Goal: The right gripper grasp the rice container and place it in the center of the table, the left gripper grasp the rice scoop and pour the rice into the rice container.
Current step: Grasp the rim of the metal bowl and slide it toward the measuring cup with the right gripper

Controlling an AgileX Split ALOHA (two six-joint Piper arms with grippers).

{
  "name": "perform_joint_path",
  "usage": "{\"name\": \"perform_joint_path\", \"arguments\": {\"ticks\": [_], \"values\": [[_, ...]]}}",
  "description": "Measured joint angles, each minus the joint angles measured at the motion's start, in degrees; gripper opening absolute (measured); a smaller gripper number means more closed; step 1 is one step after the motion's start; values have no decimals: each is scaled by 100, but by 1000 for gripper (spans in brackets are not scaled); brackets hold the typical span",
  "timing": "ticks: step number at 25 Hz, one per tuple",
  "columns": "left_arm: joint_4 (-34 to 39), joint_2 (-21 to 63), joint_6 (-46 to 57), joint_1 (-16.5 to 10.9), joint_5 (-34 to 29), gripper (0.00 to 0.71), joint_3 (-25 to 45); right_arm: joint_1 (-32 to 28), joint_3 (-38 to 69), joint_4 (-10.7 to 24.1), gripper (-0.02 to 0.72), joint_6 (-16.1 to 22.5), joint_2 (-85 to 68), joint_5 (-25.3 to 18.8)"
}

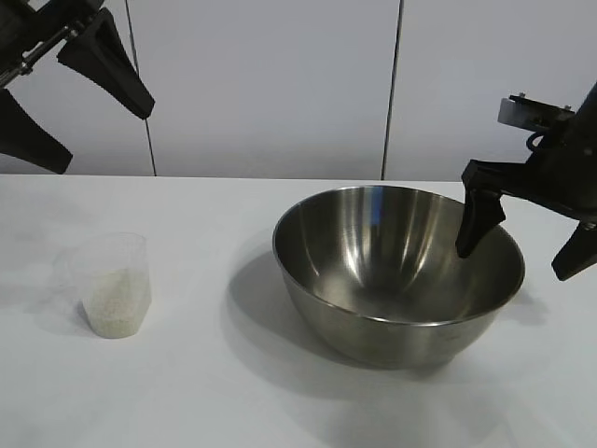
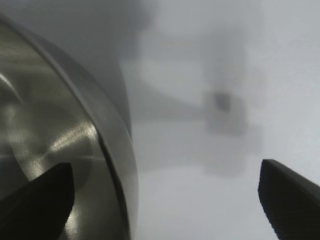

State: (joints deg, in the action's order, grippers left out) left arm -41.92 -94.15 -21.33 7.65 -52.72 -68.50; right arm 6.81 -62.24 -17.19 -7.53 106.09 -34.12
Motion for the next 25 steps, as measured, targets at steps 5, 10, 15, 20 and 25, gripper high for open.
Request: {"name": "perform_joint_path", "arguments": {"ticks": [5, 10, 15, 20, 25], "values": [[0, 0, 0, 0, 2, 694, 0, 32, 0, 37, 477, 224, 12, 34], [0, 0, 0, 0, 2, 694, 0, 32, 0, 116, 286, 409, 24, 65], [0, 0, 0, 0, 2, 694, 0, 32, 0, 142, 108, 433, 85, 54], [0, 0, 0, 0, 6, 694, 0, 32, 0, 138, 13, 438, 85, 13], [0, 0, 0, 0, 6, 694, 0, 27, 0, -158, 10, 193, 68, -179]]}}
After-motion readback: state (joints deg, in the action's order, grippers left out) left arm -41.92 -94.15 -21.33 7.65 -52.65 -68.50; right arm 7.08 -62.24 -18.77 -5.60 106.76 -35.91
